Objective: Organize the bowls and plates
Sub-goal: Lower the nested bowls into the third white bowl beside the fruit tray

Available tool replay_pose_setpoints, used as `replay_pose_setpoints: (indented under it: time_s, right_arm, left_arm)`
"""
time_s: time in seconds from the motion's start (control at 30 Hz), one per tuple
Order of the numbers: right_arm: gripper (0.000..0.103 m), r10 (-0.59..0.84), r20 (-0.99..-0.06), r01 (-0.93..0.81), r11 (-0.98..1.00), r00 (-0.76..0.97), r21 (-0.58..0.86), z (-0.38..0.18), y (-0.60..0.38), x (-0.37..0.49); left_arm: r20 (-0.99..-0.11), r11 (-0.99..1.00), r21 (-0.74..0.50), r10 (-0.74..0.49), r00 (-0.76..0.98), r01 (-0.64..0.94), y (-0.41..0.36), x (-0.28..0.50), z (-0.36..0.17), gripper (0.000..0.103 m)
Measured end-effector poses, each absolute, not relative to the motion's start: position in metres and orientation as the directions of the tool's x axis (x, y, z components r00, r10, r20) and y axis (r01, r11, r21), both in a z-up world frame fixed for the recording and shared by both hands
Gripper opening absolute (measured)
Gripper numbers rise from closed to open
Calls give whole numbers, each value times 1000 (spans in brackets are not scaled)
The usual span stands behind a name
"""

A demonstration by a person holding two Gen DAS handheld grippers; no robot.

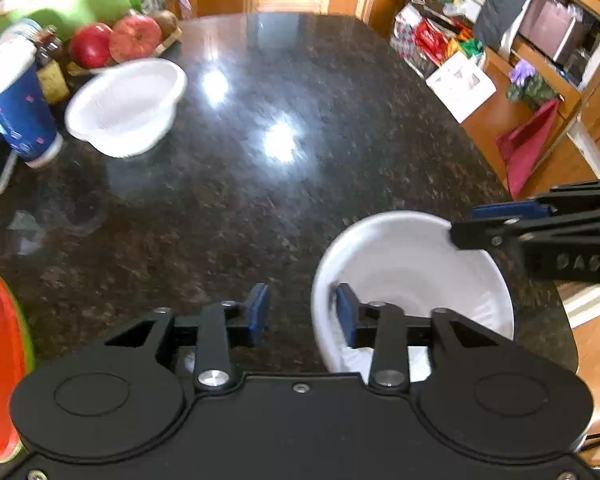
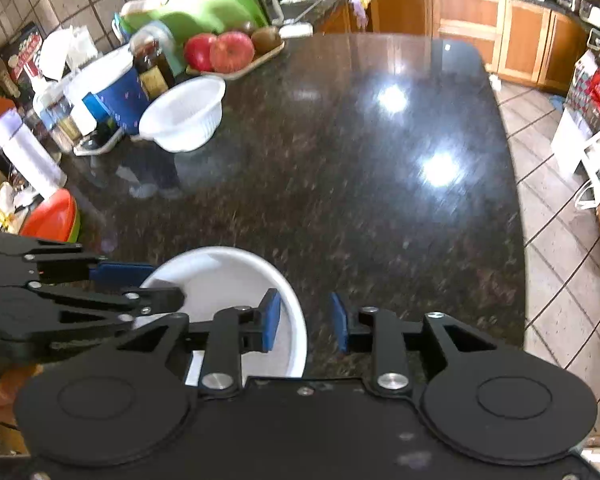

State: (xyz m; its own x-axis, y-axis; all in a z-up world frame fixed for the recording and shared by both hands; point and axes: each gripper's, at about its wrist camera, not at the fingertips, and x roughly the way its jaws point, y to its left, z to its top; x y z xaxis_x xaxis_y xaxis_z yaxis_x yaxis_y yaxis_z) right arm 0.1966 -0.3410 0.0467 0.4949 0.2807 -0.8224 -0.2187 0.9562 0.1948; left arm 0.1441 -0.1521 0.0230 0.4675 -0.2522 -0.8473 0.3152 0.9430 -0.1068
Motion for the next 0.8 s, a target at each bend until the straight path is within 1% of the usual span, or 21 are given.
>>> replay_pose_setpoints:
  time_s: [0.1, 0.23, 0.43, 0.6, 0.67, 0.8]
  right_arm:
    - [35, 279, -803, -220, 957, 527, 188, 64, -345, 199]
    - [36, 304, -790, -225, 951, 533, 214, 87, -342, 208]
    - [37, 388, -779, -258, 920, 493, 294, 120, -323, 228]
    - [37, 476, -762, -273, 879, 439, 392, 137, -286, 248]
    - [37, 483, -755, -295, 874, 443, 386, 144, -264, 258]
    - [37, 449, -757, -327, 889, 475, 321, 152, -222, 292]
  left_arm:
    - [-826, 946, -124, -266, 497, 300, -140, 146, 36, 50]
    - [-790, 965, -115, -234, 567, 238, -117, 155, 52, 50]
    - [-757, 987, -116, -162, 633, 113, -76, 180, 70, 50]
    - [-758, 992, -124, -107, 643, 19, -49, 206, 71, 49]
    - [-760, 993, -117, -85, 645, -6, -43, 216, 72, 49]
    - [-766, 995, -81, -24, 642, -59, -33, 242, 68, 49]
